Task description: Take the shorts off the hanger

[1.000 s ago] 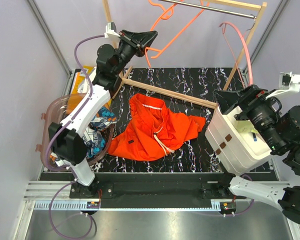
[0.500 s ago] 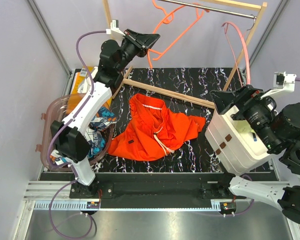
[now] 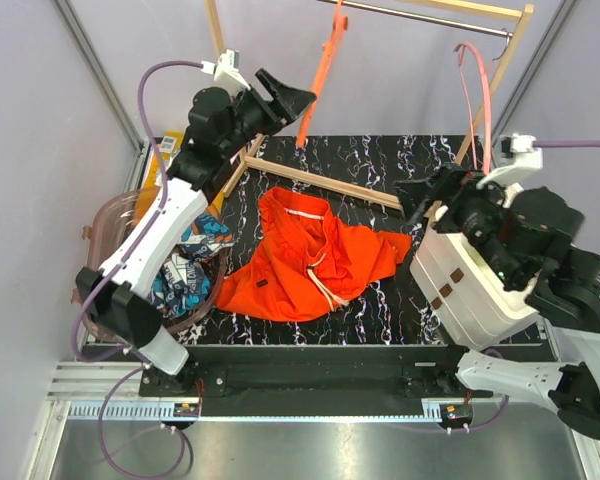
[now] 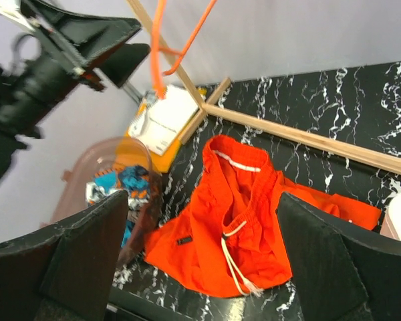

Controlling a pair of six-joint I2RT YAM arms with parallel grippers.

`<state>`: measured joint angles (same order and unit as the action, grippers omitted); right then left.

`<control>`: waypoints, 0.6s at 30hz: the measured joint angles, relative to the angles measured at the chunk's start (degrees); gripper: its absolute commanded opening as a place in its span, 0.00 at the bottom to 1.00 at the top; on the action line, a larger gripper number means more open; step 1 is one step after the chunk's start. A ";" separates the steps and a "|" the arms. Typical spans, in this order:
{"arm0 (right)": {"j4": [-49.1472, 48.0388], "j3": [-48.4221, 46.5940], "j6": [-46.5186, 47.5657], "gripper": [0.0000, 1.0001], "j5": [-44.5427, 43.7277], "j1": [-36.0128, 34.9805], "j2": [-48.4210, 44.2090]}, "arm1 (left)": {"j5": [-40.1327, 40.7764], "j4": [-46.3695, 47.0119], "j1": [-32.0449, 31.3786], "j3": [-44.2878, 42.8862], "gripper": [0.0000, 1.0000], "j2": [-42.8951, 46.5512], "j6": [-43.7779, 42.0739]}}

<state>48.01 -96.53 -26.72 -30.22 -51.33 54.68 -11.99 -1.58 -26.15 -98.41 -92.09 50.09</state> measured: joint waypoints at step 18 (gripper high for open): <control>-0.20 11.65 2.21 1.00 7.43 -8.70 32.41 | 6.69 -15.63 0.02 43.80 0.99 57.77 -15.58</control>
<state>47.81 -84.88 -24.51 -22.79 -60.03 87.09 -5.30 -17.21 -26.13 -54.61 -34.33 34.50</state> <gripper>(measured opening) 0.994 0.984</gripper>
